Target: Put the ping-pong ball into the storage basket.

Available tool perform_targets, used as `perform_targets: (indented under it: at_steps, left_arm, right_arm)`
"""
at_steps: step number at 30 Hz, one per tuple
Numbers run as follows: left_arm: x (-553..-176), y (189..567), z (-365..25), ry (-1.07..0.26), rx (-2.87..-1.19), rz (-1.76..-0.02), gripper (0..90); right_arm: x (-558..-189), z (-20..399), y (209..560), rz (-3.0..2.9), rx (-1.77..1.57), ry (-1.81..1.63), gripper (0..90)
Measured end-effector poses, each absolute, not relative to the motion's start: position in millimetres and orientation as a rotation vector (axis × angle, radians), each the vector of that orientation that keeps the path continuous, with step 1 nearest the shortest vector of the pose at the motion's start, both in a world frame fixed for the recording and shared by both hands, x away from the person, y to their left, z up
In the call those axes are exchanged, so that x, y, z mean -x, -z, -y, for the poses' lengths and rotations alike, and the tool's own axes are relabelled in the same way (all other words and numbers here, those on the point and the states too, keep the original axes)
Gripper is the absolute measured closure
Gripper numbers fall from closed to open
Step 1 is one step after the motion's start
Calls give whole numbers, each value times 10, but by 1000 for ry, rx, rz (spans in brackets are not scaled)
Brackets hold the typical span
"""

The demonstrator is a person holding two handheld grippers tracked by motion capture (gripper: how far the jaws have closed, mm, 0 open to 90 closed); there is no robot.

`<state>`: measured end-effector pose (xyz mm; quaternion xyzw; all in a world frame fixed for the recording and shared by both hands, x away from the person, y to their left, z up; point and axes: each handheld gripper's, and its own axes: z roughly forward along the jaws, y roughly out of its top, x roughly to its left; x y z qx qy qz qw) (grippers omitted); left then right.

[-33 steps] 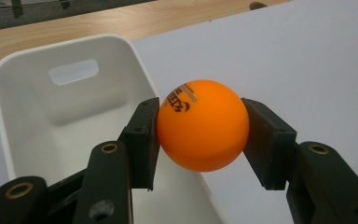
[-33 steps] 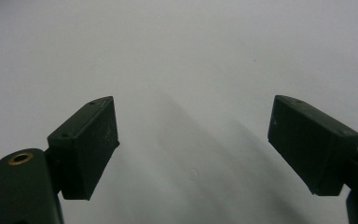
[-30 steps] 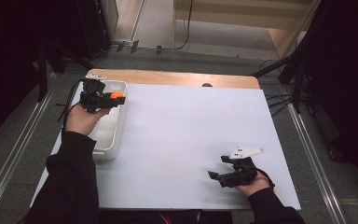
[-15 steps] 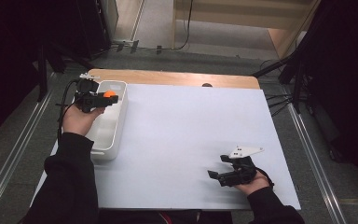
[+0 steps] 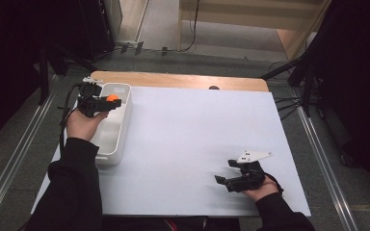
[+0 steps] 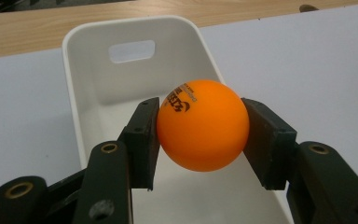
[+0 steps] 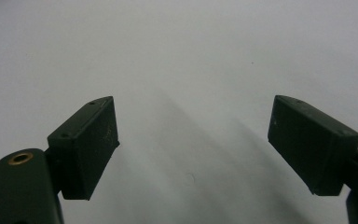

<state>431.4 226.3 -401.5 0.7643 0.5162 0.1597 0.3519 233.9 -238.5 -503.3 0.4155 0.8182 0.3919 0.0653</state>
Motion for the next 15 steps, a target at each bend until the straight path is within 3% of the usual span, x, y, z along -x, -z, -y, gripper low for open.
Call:
perform_targets:
  at_steps: [15]
  left_arm:
    - [-4350, 4102, -2237, -414, -1999, -1350, 485]
  right_arm:
    - [-2327, 2413, 5019, -2458, -1251, -1205, 148]
